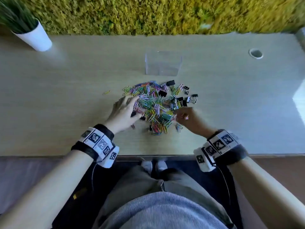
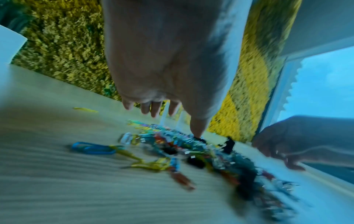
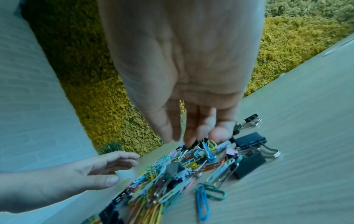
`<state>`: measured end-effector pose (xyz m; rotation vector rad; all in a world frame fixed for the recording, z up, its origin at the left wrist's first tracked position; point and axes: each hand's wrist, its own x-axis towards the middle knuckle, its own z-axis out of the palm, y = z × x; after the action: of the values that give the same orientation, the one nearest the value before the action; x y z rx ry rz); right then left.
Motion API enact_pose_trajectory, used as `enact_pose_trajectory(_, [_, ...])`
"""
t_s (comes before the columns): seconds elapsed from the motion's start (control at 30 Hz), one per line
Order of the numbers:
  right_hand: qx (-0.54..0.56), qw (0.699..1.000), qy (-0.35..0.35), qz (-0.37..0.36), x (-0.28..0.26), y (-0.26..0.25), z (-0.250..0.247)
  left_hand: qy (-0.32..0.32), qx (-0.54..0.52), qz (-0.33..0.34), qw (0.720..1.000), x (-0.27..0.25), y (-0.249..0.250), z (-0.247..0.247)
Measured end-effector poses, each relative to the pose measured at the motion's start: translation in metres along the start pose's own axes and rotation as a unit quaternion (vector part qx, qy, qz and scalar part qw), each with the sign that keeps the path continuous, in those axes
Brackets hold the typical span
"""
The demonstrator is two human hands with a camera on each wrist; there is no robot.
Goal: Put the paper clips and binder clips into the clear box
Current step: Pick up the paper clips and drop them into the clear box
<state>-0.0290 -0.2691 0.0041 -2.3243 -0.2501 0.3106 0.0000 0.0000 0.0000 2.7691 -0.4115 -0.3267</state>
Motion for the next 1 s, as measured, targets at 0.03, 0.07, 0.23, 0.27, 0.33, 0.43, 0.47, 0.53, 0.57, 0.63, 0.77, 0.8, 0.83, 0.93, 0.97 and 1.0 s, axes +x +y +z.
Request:
enact_pose_trajectory(0.03, [-0.024, 0.999, 0.035, 0.008, 0.005, 0.0, -0.003, 0.005, 0.0, -0.021, 1.0, 0.004, -0.005, 0.0])
enact_pose_trajectory(0.07, [-0.063, 0.995, 0.071, 0.027, 0.009, 0.0, -0.006, 0.003, -0.001, -0.045, 0.999, 0.008, -0.01, 0.0])
enact_pose_trajectory(0.23, [-0.178, 0.976, 0.031, 0.124, 0.031, 0.009, -0.007, -0.062, -0.023, -0.132, 0.989, 0.037, -0.032, 0.002])
enact_pose_trajectory(0.27, [-0.174, 0.976, 0.017, 0.129, 0.033, 0.01, -0.003, -0.075, -0.028, -0.143, 0.986, 0.041, -0.034, 0.004])
enact_pose_trajectory(0.33, [-0.172, 0.979, -0.006, 0.108, 0.036, 0.009, 0.003, -0.11, 0.004, -0.14, 0.984, 0.047, -0.032, 0.009])
enact_pose_trajectory(0.43, [-0.153, 0.985, -0.008, 0.08, 0.04, 0.009, 0.001, -0.138, 0.041, -0.077, 0.987, 0.048, -0.022, 0.015])
enact_pose_trajectory(0.47, [-0.145, 0.986, 0.004, 0.082, 0.042, 0.01, -0.002, -0.136, 0.044, -0.053, 0.988, 0.048, -0.02, 0.017])
enact_pose_trajectory(0.53, [-0.128, 0.988, 0.037, 0.078, 0.051, 0.011, -0.008, -0.107, 0.061, -0.032, 0.992, 0.048, -0.021, 0.018])
enact_pose_trajectory(0.57, [-0.118, 0.989, 0.047, 0.073, 0.056, 0.009, -0.012, -0.089, 0.058, -0.041, 0.994, 0.049, -0.024, 0.015])
enact_pose_trajectory(0.63, [-0.104, 0.992, 0.046, 0.047, 0.067, 0.001, -0.017, -0.057, 0.043, -0.082, 0.994, 0.051, -0.029, 0.007])
enact_pose_trajectory(0.77, [-0.119, 0.993, 0.017, -0.008, 0.097, -0.022, -0.016, -0.06, -0.026, -0.177, 0.982, 0.059, -0.043, -0.001])
enact_pose_trajectory(0.8, [-0.125, 0.992, 0.006, -0.012, 0.106, -0.025, -0.011, -0.067, -0.02, -0.18, 0.981, 0.061, -0.046, 0.001])
enact_pose_trajectory(0.83, [-0.133, 0.991, -0.012, -0.013, 0.116, -0.027, -0.006, -0.077, -0.004, -0.166, 0.983, 0.061, -0.046, 0.004])
enact_pose_trajectory(0.93, [-0.159, 0.984, -0.074, -0.016, 0.14, -0.033, 0.009, -0.092, 0.003, -0.064, 0.994, 0.061, -0.034, 0.013])
enact_pose_trajectory(0.97, [-0.171, 0.981, -0.094, -0.022, 0.145, -0.034, 0.013, -0.097, -0.024, -0.031, 0.994, 0.061, -0.027, 0.013])
enact_pose_trajectory(1.0, [-0.187, 0.976, -0.111, -0.036, 0.148, -0.036, 0.017, -0.1, -0.067, -0.01, 0.993, 0.061, -0.02, 0.011])
